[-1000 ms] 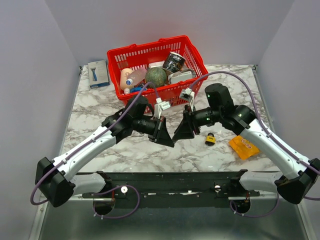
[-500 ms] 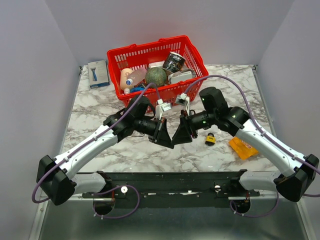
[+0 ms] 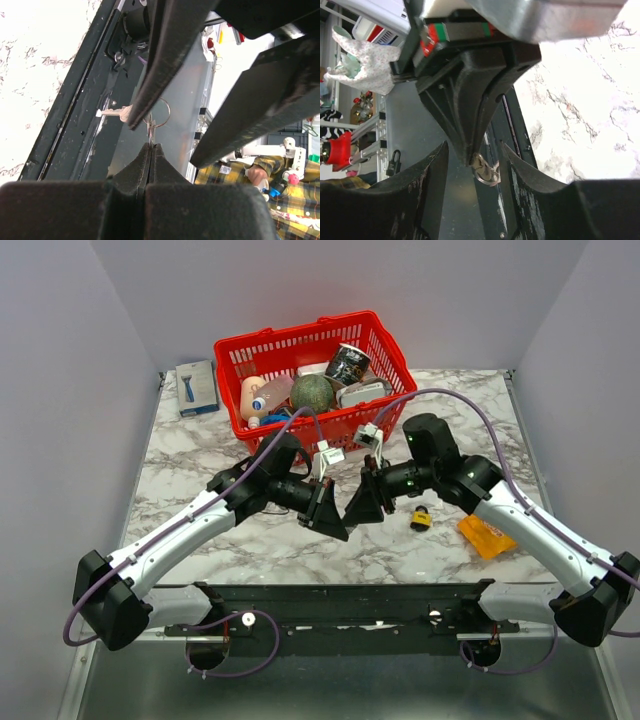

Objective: Unlock with the key

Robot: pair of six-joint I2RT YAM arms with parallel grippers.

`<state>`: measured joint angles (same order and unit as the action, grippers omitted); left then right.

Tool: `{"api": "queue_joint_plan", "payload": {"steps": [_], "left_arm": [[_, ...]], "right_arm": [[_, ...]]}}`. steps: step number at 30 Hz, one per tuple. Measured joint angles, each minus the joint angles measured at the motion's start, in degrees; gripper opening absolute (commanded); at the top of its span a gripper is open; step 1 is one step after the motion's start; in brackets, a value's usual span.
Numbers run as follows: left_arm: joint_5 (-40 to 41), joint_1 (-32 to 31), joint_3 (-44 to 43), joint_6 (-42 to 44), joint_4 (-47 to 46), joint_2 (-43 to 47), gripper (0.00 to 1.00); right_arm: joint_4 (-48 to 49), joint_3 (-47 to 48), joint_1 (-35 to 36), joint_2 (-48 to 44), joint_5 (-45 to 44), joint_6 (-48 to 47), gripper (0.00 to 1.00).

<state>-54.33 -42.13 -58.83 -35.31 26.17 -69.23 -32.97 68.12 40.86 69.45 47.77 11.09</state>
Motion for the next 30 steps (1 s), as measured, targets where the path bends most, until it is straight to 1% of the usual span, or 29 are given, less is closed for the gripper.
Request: {"api": "queue_joint_plan", "payload": {"steps": [7, 8, 10, 11, 13, 16, 17, 18, 19, 20, 21, 22, 23, 25, 26, 30], "left_arm": [[-0.2, 0.0, 0.0, 0.1, 0.0, 0.6, 0.0], [-0.2, 0.0, 0.0, 0.2, 0.0, 0.6, 0.0], [-0.1, 0.0, 0.0, 0.2, 0.1, 0.7, 0.0], [-0.2, 0.0, 0.0, 0.2, 0.1, 0.7, 0.0], [-0.2, 0.0, 0.0, 0.2, 0.1, 0.8, 0.0], [-0.1, 0.0, 0.0, 0.3, 0.1, 0.9, 0.0], [0.0, 0.0, 0.0, 0.2, 0.2, 0.9, 0.0], [0.1, 0.0, 0.0, 0.3, 0.3, 1.0, 0.0], [0.3, 0.0, 0.0, 0.4, 0.3, 1.0, 0.03], [0.5, 0.0, 0.0, 0.4, 0.3, 1.2, 0.12], [0.9, -0.2, 0.1, 0.5, 0.3, 1.4, 0.24], [1.2, -0.3, 0.1, 0.5, 0.3, 1.7, 0.53], [2.0, -0.3, 0.2, 0.5, 0.3, 2.0, 0.64], [3.1, -0.5, 0.3, -0.5, -0.6, 3.1, 0.79], [3.9, -0.6, 0.4, -1.0, -0.8, 3.8, 0.81], [9.8, -0.7, 2.1, -2.9, -3.2, 7.9, 0.83]], "right_arm": [[-0.1, -1.9, 0.0, 0.3, 0.1, -0.6, 0.41], [-0.1, -1.9, 0.0, 0.3, 0.2, -0.8, 0.37], [-0.3, -1.9, 0.0, 0.3, 0.5, -1.2, 0.34], [-0.5, -1.9, 0.0, 0.3, 0.5, -1.6, 0.3], [-0.9, -2.1, 0.0, 0.3, 0.7, -2.1, 0.26], [-1.0, -2.3, 0.0, 0.4, 1.5, -2.3, 0.14], [-1.0, -2.3, 0.0, 0.4, 1.9, -2.4, 0.04], [-1.0, -2.3, 0.0, 0.4, 2.2, -2.6, 0.01], [-1.0, -2.3, 0.0, 0.4, 2.6, -2.7, 0.01], [-1.0, -2.3, 0.0, 0.4, 2.9, -2.7, 0.01], [-0.9, -2.3, 0.0, 0.4, 3.0, -2.7, 0.01], [-0.9, -2.3, 0.0, 0.4, 3.0, -2.6, 0.01], [-0.8, -2.3, 0.0, 0.4, 2.9, -2.4, 0.01], [-0.2, -2.6, -0.1, 0.4, 1.3, -2.0, 0.0], [0.4, -3.0, -0.2, 0.4, 0.3, -1.5, 0.01], [1.7, -4.6, -0.3, -1.2, -4.9, 2.6, 0.01]]}}
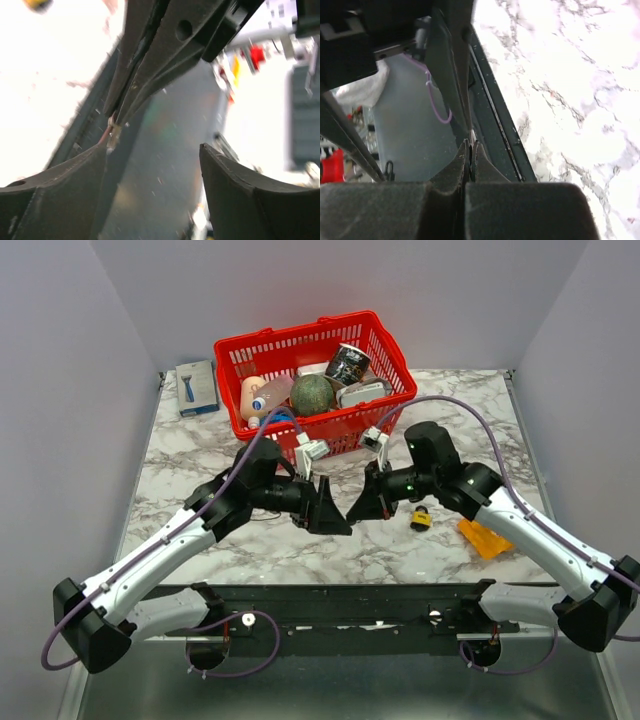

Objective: Unlock with the key

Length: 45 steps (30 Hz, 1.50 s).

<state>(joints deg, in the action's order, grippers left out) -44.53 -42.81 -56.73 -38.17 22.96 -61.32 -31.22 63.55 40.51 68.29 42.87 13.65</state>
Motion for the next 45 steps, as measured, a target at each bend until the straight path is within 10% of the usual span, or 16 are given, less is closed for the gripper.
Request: {"api": "queue_joint_plan", "payload": {"steps": [16, 45], "left_arm": [[18.1, 0.4, 8.8, -12.9, -16.8, 7.6, 0.46], [19.9, 0.4, 11.9, -17.6, -20.9, 10.3, 0.34]], "right_arm": [[11.2, -4.5, -0.5, -7.9, -10.6, 17.2, 0.01], [23.6, -11.5, -3.9, -11.8, -3.2, 24.3, 0.01]]}}
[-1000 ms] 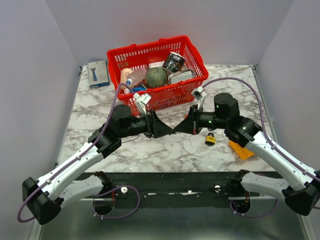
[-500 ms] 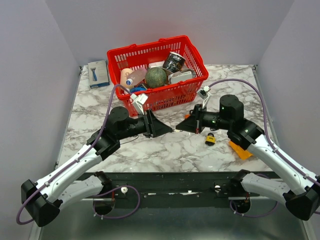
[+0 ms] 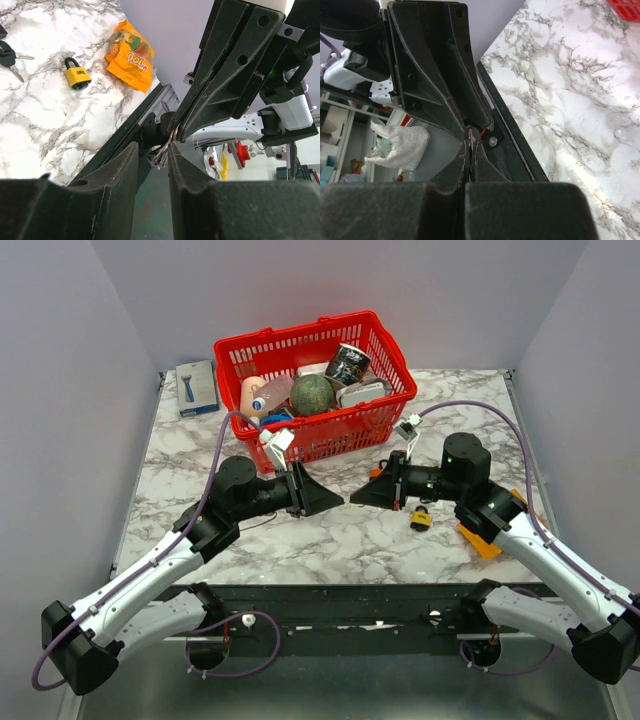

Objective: Unlock with the key

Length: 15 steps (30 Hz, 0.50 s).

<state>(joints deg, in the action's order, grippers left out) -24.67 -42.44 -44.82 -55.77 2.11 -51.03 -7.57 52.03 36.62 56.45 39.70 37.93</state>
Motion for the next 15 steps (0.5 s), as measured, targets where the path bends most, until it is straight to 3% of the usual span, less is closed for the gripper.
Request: {"api": "queue_joint_plan", "payload": {"steps": [8, 15], "left_arm": [[0.1, 0.0, 1.2, -0.3, -0.7, 1.7, 0.26], [-0.7, 0.0, 1.5, -0.5, -2.8, 1.7, 0.25]], "right_arm": [[0.9, -0.3, 0.0, 0.0, 1.5, 0.5, 0.01], [1.6, -0.3, 0.0, 0.0, 1.6, 0.8, 0.01]]}}
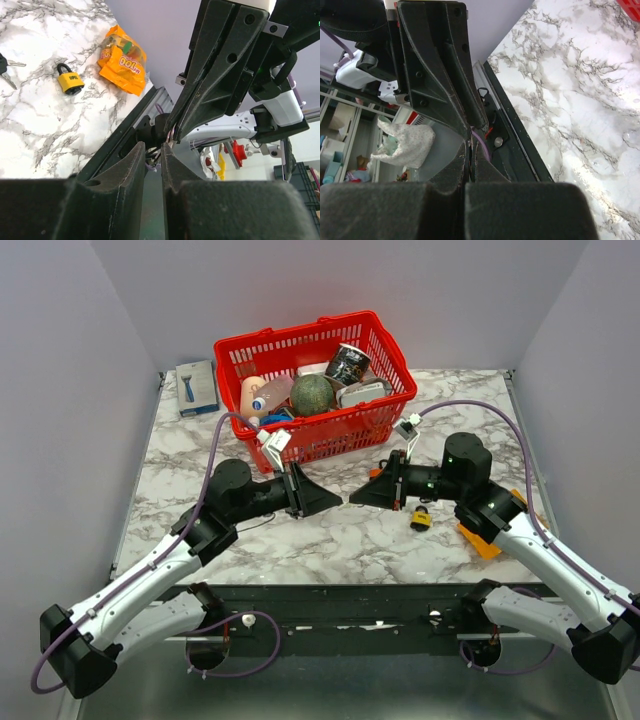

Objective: Unlock with the key

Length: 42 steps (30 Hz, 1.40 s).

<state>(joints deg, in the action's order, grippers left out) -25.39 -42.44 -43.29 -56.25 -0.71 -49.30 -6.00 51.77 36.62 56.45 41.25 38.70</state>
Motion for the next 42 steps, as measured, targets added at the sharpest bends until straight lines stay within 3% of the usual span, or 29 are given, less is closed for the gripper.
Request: {"api": "queue_joint_plan", "payload": {"steps": [4, 8, 18, 20, 21, 27, 30, 38, 42], "left_arm": [[-1.5, 0.0, 0.0, -0.5, -1.6, -1.0, 0.17], [-3.3, 0.1, 0.1, -1.0, -3.0, -1.8, 0.0], [-5.5, 0.3, 0.1, -1.7, -4.0, -2.4, 0.0], [-5.5, 0.3, 0.1, -1.6, -3.6, -2.4, 0.0], [-5.5, 0.3, 0.0, -1.6, -3.3, -2.4, 0.0], [-4.6, 0.5, -0.7, -0.7, 0.7, -2.3, 0.0], [-4.0, 0.8, -0.9, -0.2, 3.3, -2.3, 0.0], [-4.4, 1.7, -1.6, 0.6, 4.8, -3.7, 0.0], [-6.3, 2.2, -2.0, 0.8, 4.6, -4.8, 0.0]], "right_arm": [[0.2, 0.0, 0.0, 0.0, 0.1, 0.3, 0.01], [0.4, -0.4, 0.0, -0.1, 0.2, 0.3, 0.01], [0.7, -1.4, -0.9, -1.0, 0.2, 1.1, 0.02], [0.8, -1.6, -1.0, -1.0, 0.2, 1.3, 0.08], [0.8, -1.7, -1.1, -1.0, 0.2, 1.3, 0.2], [0.4, -2.1, -1.7, -1.0, 0.1, 0.9, 0.59], [-0.1, -2.1, -2.0, -1.0, 0.1, -0.1, 0.67], [-3.8, 0.3, -2.0, 2.1, 3.2, -6.7, 0.69], [-5.4, 0.5, -2.0, 4.1, 6.7, -9.6, 0.64]]}}
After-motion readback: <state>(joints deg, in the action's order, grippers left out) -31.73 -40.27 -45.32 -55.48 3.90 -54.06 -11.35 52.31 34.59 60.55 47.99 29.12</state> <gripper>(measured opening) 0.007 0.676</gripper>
